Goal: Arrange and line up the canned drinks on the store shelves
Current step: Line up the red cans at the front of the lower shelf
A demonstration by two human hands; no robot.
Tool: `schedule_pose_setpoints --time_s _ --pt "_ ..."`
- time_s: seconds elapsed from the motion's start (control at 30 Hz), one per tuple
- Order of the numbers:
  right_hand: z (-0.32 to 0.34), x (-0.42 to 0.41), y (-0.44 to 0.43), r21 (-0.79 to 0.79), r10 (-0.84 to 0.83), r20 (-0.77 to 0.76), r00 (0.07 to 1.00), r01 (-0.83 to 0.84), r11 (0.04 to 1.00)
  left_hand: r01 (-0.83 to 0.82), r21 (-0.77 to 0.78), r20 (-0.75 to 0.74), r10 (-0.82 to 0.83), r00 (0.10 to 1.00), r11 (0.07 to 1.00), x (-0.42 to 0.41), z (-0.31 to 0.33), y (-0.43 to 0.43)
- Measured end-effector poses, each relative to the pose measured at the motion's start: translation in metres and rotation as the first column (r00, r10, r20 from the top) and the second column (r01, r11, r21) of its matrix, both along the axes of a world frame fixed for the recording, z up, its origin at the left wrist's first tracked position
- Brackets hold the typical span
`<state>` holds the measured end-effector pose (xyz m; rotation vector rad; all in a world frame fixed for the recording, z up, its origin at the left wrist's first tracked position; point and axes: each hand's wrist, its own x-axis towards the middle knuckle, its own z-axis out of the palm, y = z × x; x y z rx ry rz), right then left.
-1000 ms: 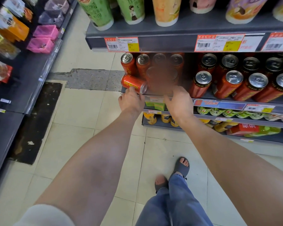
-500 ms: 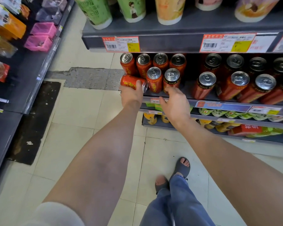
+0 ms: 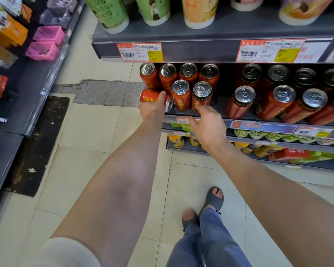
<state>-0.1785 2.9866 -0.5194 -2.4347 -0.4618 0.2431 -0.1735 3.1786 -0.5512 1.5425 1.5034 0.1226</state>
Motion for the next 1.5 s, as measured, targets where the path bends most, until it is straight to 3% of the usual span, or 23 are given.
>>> schedule_pose_setpoints --time_s 0.13,0.27,0.33,0.47,0.6,0.77,0.93,1.5 --pt "0.003 0.0 0.001 -0.02 0.027 0.021 0.999 -0.027 0.999 -0.017 -0.063 -0.05 0.014 0.999 0.998 0.006 0.0 0.005" --pt "0.003 0.0 -0.001 -0.059 0.044 0.05 0.998 -0.041 0.997 0.036 -0.216 0.208 0.01 0.978 0.976 0.002 0.002 0.008" --pt "0.004 0.0 -0.002 -0.069 0.038 0.053 0.998 -0.034 0.997 0.058 -0.23 0.235 -0.002 0.972 0.972 -0.001 0.005 0.004" --pt "0.007 -0.001 -0.002 -0.089 0.038 0.057 0.998 -0.032 0.996 -0.024 -0.13 0.053 0.031 0.998 0.991 0.004 0.011 0.001" --pt "0.009 -0.004 -0.003 -0.072 0.035 0.055 0.998 -0.031 0.997 -0.073 -0.103 0.105 0.084 0.991 0.992 0.003 0.006 0.0" --pt "0.009 -0.005 -0.004 -0.075 0.023 0.037 0.999 -0.021 0.997 0.047 0.135 0.141 -0.066 0.988 0.99 -0.006 0.002 -0.009" --pt "0.01 -0.006 -0.004 -0.052 -0.026 -0.003 1.0 0.026 0.998 0.222 0.343 0.103 -0.272 0.957 0.913 -0.014 0.001 -0.012" --pt "0.008 -0.004 -0.019 -0.038 -0.108 0.009 0.994 0.108 0.993 0.333 0.395 0.116 -0.406 0.906 0.856 -0.027 0.002 -0.001"
